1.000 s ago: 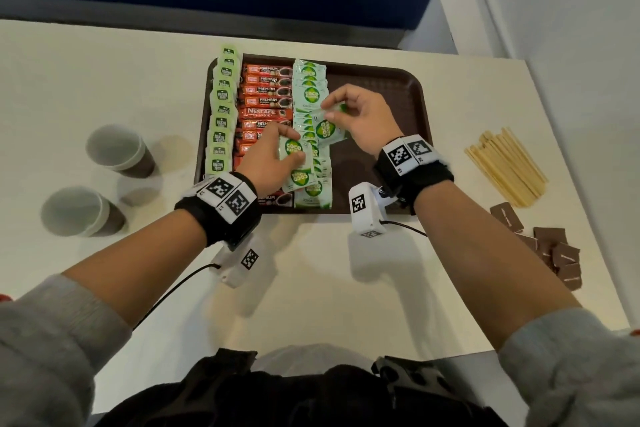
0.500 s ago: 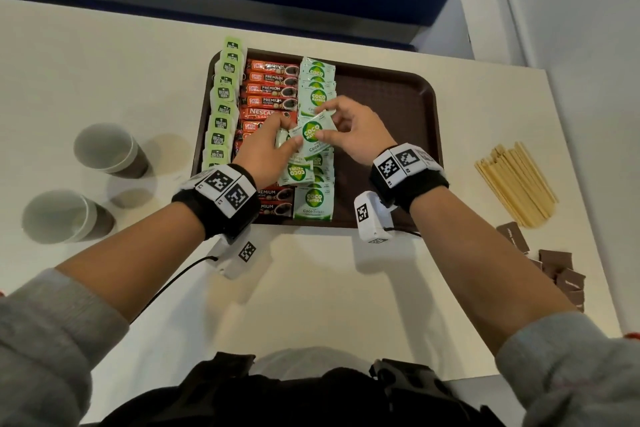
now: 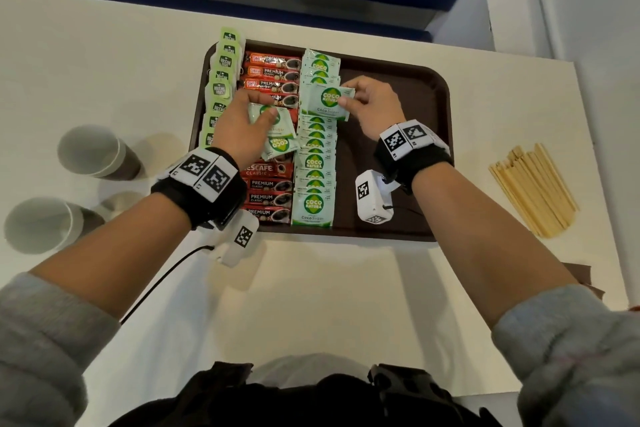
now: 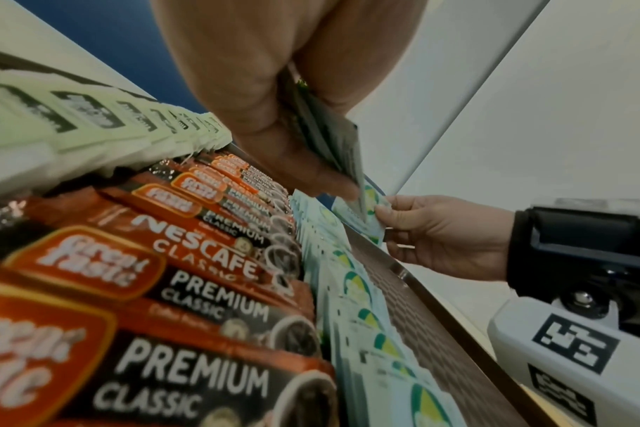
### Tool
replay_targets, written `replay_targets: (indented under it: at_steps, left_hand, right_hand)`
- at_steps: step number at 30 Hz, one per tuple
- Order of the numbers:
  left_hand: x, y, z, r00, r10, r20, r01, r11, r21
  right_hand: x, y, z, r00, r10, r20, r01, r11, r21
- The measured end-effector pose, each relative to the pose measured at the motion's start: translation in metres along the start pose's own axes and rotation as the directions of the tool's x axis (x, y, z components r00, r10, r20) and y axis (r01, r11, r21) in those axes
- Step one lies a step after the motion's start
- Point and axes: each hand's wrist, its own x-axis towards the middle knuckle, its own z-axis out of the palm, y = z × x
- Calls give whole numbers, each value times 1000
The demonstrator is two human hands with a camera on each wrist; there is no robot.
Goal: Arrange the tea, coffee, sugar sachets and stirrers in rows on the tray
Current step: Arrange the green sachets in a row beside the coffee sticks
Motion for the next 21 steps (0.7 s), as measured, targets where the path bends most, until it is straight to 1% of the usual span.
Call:
replay_targets:
  at_steps: [7,11,16,21]
  left_hand:
    - [3,-3,-1,1000,-23,18,23,1000,-11]
    - [3,-4,-3,999,-18,34,18,1000,-10]
    - [3,-6,-3,999,-26,42,27,999,-18]
    - [3,-8,-3,999,-29,42,29,1000,-7]
  right_hand:
    - [10,1,8,1000,-13,7,13,998,-65]
    - [13,1,11,1000,-14,14,15,997,-71]
    - [14,2,16,999,7,-53,-8,1000,-24]
    - [11,2,19,997,14,-76,-16,1000,-26]
